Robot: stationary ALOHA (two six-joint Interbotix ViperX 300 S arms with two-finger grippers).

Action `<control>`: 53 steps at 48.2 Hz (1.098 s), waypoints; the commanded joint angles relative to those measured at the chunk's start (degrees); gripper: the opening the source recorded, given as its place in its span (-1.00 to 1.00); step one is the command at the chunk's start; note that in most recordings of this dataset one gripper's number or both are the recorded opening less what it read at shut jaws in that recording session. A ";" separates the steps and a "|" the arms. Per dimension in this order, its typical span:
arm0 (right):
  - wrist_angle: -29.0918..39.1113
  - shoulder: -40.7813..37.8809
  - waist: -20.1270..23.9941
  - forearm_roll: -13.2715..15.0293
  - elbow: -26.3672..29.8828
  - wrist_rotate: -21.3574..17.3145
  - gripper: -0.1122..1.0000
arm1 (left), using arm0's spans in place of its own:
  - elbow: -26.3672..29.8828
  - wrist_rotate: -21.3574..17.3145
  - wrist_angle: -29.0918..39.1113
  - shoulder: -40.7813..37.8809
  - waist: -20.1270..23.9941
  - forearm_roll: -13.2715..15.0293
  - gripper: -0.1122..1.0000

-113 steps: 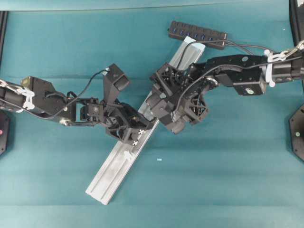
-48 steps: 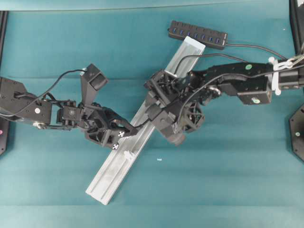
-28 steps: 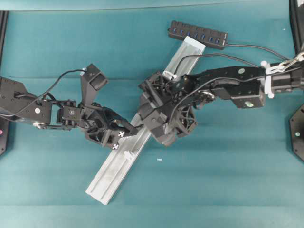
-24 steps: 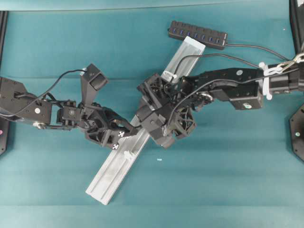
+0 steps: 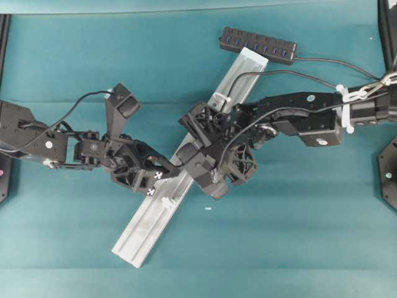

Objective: Pass the USB cable through three rings with both arms.

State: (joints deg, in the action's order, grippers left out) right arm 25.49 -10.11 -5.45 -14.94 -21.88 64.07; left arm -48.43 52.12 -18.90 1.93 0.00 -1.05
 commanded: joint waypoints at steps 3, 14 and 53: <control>0.00 -0.35 0.00 0.26 1.05 -0.70 -0.66 | 1.14 -0.26 -1.49 0.97 -0.09 -0.26 -0.62; 0.00 -0.35 -0.35 1.14 1.14 -0.62 -0.66 | 0.79 -0.44 -1.32 1.14 0.00 -0.26 -0.62; 3.52 -2.02 0.44 7.82 2.55 0.35 -0.66 | -3.25 -6.50 13.71 16.79 -3.08 -0.26 0.93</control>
State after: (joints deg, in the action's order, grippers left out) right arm 28.83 -11.43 -5.45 -8.09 -20.39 64.07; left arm -52.12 46.49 -8.53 15.56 -2.55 -1.14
